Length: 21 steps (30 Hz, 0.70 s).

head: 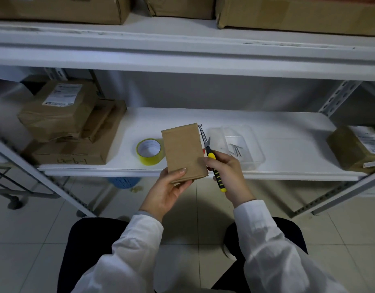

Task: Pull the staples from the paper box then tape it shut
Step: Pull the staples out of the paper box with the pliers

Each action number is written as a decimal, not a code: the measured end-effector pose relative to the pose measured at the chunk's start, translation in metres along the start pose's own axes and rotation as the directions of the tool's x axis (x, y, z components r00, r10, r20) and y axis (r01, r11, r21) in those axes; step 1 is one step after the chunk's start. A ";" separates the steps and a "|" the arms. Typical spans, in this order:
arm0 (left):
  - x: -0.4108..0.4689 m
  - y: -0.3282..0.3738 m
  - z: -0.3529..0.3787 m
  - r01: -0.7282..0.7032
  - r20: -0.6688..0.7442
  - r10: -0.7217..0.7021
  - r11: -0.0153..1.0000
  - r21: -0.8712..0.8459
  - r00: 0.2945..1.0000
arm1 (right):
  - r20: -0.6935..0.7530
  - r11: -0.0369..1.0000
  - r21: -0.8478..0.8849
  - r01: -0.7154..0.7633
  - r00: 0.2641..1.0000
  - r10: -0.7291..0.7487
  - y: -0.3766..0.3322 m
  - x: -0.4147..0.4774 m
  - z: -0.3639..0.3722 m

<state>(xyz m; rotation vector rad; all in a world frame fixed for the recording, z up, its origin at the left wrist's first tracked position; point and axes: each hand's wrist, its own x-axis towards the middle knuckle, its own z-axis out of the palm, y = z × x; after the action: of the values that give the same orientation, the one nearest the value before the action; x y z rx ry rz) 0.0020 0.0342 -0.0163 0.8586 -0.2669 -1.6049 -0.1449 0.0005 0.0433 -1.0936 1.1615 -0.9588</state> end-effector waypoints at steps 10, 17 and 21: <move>-0.003 0.004 0.002 0.016 0.022 -0.018 0.998 0.058 1.000 | 0.032 0.999 -0.004 0.040 0.999 -0.039 -0.007 -0.003 0.001; -0.006 0.011 0.002 0.102 0.011 -0.108 0.966 0.237 0.994 | 0.027 0.998 -0.050 0.025 0.999 -0.024 -0.007 -0.003 -0.002; -0.004 0.017 0.006 0.079 -0.007 -0.079 0.974 0.213 0.997 | 0.061 0.998 -0.062 0.026 0.998 -0.022 -0.006 -0.002 -0.002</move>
<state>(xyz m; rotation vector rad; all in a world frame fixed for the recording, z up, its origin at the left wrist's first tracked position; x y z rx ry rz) 0.0111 0.0324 -0.0002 1.0427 -0.4163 -1.6714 -0.1478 0.0011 0.0499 -1.1815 1.1384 -0.9065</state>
